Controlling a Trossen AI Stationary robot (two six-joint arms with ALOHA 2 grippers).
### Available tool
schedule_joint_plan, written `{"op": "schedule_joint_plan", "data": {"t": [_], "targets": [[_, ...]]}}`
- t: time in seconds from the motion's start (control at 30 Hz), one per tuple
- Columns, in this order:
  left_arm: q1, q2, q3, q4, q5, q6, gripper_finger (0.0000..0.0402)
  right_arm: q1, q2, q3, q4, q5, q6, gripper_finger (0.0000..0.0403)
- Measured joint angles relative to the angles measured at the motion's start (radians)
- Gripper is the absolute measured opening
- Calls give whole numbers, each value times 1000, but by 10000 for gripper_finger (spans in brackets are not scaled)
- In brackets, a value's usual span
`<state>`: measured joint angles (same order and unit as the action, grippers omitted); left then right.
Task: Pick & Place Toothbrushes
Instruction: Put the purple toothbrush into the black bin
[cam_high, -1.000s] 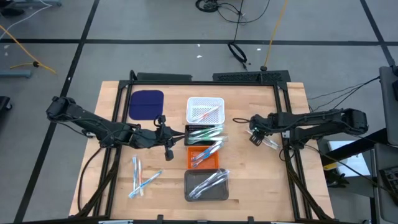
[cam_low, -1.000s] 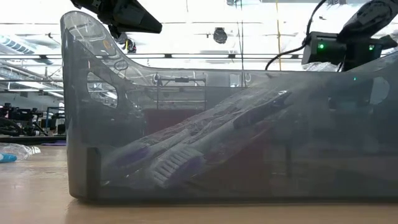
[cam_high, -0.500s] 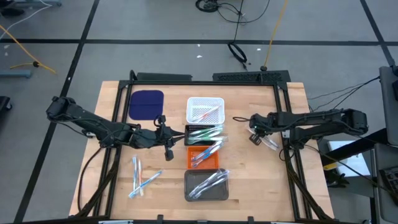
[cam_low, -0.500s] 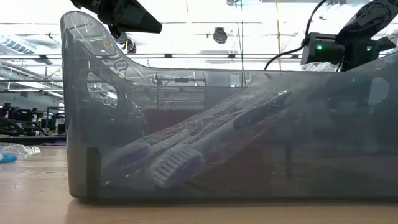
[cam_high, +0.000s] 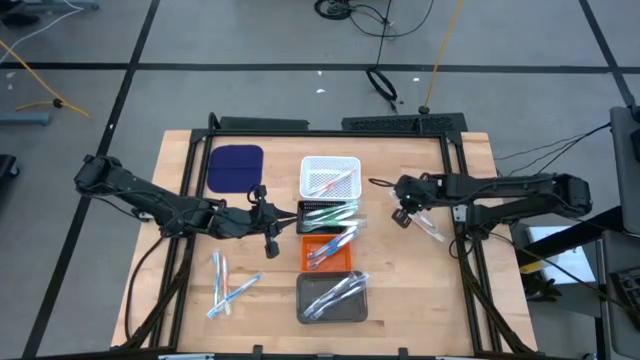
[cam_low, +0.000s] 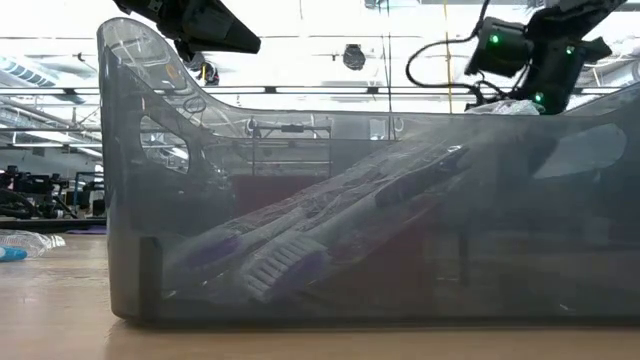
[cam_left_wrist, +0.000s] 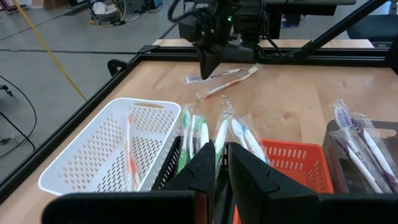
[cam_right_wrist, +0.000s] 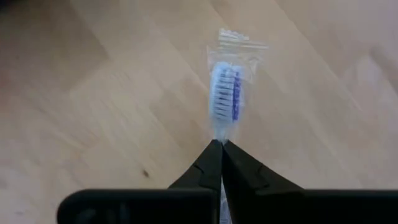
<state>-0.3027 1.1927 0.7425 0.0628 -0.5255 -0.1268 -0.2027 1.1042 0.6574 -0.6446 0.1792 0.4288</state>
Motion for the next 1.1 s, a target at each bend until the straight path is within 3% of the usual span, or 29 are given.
{"op": "schedule_joint_plan", "data": {"t": [0.23,0.6,0.8,0.97,1.1], "targets": [[0,0,0,2,0,-13,47,59,0,56,148,-40,-37,0],[31,0,1,138,6,-11,47,155,-52,75,725,-131,-226,0],[59,10,1,230,89,-11,47,220,-25,76,1117,-129,-373,0],[84,79,1,397,172,43,50,251,48,75,1330,-130,-450,0],[102,157,1,492,213,48,81,257,111,75,1431,-131,-467,0]]}}
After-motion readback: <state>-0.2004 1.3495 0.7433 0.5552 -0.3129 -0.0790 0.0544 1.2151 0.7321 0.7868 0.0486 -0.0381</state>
